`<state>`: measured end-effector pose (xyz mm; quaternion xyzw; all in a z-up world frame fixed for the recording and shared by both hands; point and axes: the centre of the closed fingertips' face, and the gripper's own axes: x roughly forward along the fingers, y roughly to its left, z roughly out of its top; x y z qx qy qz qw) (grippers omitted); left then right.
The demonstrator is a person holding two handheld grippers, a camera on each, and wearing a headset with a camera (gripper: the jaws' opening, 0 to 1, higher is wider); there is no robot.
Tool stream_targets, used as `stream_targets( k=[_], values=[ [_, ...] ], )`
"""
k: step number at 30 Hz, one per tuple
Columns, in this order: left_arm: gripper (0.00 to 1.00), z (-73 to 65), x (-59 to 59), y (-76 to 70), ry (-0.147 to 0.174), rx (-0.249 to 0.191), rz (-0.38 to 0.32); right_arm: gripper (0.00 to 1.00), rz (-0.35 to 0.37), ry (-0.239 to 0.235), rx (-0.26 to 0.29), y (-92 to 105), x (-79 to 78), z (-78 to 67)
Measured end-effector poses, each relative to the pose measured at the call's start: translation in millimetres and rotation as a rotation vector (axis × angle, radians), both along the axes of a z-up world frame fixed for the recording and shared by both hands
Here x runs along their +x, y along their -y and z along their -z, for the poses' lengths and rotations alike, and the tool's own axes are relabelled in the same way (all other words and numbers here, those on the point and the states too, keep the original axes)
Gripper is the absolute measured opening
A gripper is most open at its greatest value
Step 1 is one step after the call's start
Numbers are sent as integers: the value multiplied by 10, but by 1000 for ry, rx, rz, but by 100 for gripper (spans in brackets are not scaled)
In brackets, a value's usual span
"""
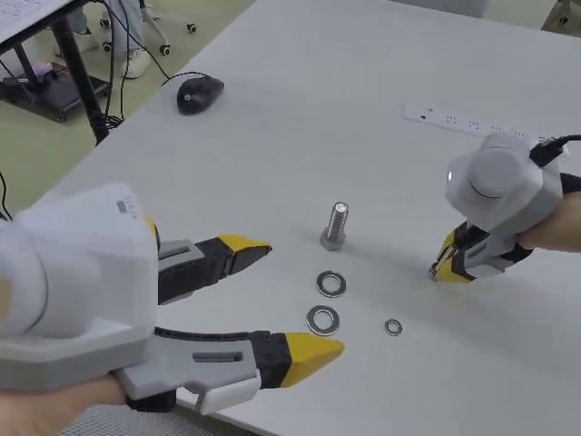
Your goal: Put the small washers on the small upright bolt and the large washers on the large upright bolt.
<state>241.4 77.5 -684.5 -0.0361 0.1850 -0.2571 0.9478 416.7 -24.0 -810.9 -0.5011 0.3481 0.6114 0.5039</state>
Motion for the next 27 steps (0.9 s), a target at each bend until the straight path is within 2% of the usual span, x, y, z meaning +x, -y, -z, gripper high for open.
stream_targets(
  k=[9,18,23,27],
  values=[
    [63,0,17,3,0,2,4,17,6,3,10,20,12,-10],
    [63,-21,9,34,7,9,12,17,44,11,21,183,14,-151],
    [63,-74,-17,94,21,13,24,17,55,2,28,258,-106,-198],
    [63,-107,-37,125,30,19,33,17,42,-17,36,228,-312,-205]
  ],
)
